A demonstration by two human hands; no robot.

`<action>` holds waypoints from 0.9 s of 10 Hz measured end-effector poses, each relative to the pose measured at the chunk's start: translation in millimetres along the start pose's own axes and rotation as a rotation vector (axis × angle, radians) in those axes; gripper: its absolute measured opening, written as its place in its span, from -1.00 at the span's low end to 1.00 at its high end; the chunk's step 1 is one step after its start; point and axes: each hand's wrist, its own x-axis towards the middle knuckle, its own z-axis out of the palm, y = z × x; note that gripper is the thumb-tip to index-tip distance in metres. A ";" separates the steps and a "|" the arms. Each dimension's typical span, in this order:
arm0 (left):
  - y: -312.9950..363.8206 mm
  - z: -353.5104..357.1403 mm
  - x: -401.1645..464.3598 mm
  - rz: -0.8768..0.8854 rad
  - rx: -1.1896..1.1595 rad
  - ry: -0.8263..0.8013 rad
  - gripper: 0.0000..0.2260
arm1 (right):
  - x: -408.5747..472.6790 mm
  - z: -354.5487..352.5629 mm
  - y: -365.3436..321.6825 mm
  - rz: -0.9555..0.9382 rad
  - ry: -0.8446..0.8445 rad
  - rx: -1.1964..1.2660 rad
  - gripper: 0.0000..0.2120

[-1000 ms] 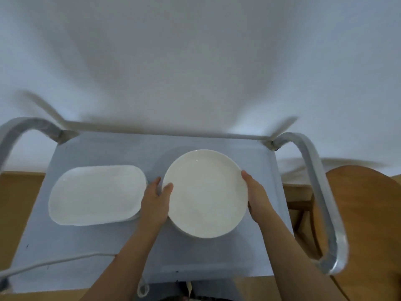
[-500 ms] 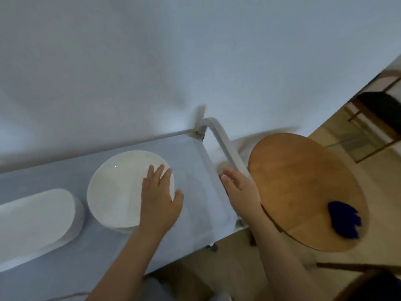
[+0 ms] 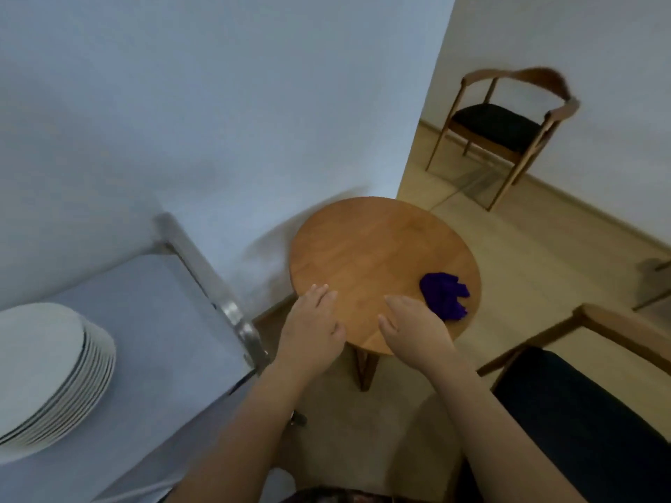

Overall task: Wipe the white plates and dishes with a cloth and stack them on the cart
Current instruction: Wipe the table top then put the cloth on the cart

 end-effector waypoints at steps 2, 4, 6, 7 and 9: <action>54.2 45.9 41.2 0.126 0.085 -0.170 -0.53 | -6.0 -20.0 78.8 0.132 0.024 0.053 -0.70; 80.1 88.2 94.9 0.195 0.107 -0.319 -0.53 | 19.0 -16.9 135.4 0.226 0.003 0.095 -0.77; 92.3 123.9 161.9 0.225 0.103 -0.438 -0.55 | 69.7 -8.8 180.4 0.384 -0.153 0.125 -0.69; 90.8 136.5 187.9 0.217 0.078 -0.512 -0.56 | 91.0 2.7 196.5 0.417 -0.202 0.196 -0.84; 94.3 160.9 220.8 0.125 0.093 -0.624 -0.57 | 130.0 25.7 230.0 0.569 -0.259 0.371 -0.63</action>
